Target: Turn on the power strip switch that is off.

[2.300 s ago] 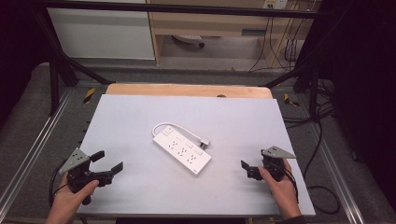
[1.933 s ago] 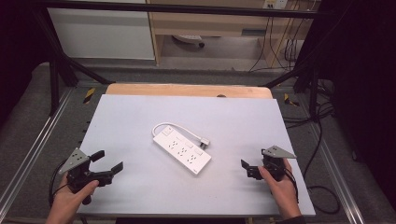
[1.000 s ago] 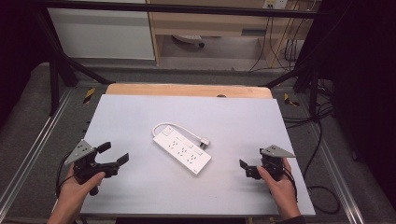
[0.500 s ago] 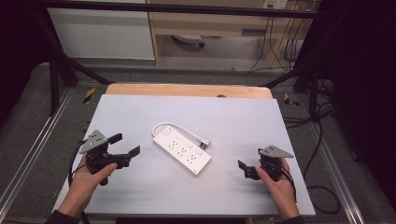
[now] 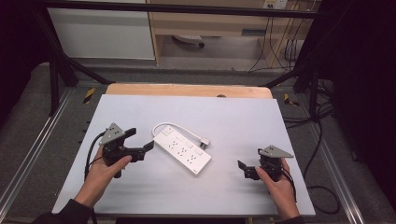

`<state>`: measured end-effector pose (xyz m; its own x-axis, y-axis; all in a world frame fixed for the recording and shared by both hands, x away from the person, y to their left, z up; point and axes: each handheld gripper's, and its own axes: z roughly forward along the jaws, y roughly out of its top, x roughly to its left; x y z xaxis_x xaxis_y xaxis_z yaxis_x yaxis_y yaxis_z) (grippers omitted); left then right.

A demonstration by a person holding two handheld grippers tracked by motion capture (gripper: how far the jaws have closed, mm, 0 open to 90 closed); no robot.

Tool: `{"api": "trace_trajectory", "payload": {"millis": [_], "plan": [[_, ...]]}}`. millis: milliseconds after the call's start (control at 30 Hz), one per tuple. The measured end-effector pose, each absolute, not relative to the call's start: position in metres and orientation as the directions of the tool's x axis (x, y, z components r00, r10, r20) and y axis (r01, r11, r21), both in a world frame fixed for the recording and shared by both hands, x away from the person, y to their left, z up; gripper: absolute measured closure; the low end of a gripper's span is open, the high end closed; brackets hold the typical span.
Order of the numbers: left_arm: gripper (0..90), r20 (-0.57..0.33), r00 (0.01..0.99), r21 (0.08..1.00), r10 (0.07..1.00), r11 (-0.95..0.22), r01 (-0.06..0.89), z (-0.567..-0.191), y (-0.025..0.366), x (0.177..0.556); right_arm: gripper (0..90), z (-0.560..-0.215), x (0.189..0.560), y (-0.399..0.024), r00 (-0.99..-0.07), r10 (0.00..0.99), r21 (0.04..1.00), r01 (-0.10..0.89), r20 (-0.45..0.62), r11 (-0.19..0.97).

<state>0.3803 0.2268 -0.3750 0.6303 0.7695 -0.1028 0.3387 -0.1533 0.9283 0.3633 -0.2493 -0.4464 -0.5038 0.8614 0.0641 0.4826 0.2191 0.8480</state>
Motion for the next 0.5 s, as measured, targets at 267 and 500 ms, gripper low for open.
{"api": "trace_trajectory", "payload": {"millis": [267,500], "plan": [[9.6,-0.091,0.649,0.93,0.755,-0.169,0.327,-0.371,0.21,0.388,2.6,-0.446,0.363,-0.249,-0.504,0.861,0.848,0.483,0.064,0.22],[9.8,-0.087,0.659,0.929,0.747,-0.179,0.325,-0.371,0.195,0.397,2.6,-0.447,0.363,-0.25,-0.503,0.862,0.847,0.485,0.064,0.22]]}}
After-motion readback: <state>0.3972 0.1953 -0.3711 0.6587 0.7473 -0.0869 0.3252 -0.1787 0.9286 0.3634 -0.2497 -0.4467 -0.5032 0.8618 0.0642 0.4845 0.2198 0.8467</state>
